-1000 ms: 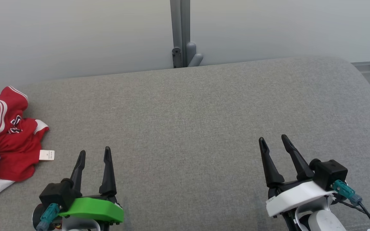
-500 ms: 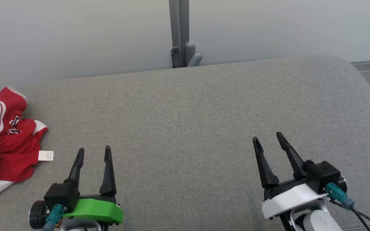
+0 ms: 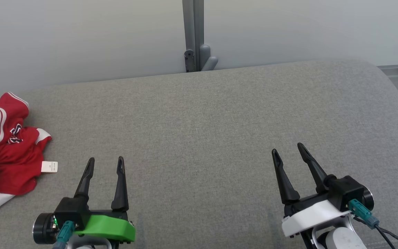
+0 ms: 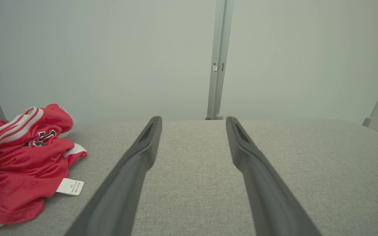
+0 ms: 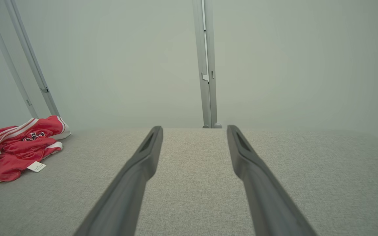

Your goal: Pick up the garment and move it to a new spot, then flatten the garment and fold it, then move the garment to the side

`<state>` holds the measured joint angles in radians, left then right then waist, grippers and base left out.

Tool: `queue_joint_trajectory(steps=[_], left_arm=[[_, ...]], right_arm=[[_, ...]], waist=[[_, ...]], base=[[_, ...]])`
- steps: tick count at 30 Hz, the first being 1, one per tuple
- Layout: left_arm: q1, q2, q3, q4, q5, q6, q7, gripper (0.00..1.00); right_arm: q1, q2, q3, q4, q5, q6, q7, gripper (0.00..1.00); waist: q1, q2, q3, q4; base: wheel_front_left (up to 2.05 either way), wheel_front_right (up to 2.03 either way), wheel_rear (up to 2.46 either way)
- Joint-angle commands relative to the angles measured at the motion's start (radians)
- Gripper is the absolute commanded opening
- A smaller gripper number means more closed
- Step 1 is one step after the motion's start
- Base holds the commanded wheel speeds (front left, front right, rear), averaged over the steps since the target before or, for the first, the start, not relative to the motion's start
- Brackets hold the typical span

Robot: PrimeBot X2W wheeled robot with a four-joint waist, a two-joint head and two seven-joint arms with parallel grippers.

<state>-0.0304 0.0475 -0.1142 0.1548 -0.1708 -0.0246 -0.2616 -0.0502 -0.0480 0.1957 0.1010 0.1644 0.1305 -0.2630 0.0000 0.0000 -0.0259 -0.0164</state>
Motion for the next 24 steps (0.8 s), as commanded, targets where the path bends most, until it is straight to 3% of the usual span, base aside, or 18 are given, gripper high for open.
queue_joint_trajectory(steps=[1, 13, 24], left_arm=[[0.013, 0.005, -0.001, -0.001, -0.003, -0.006, -0.004, 1.00], [0.012, 0.005, -0.004, 0.007, -0.012, -0.018, -0.003, 1.00], [0.016, 0.005, -0.009, 0.004, 0.008, 0.017, -0.003, 1.00]], right_arm=[[-0.002, -0.004, -0.005, 0.004, 0.003, 0.000, -0.004, 1.00], [-0.005, -0.004, -0.002, 0.010, 0.015, 0.000, -0.004, 1.00], [0.015, -0.004, 0.008, 0.013, 0.006, 0.000, -0.004, 1.00]], waist=[[0.0000, 0.0000, 0.002, 0.001], [0.0000, 0.0000, 0.004, 0.002], [0.0000, 0.0000, 0.001, 0.048]], base=[[0.00, 0.00, 0.00], [0.00, 0.00, 0.00], [0.00, 0.00, 0.00]])
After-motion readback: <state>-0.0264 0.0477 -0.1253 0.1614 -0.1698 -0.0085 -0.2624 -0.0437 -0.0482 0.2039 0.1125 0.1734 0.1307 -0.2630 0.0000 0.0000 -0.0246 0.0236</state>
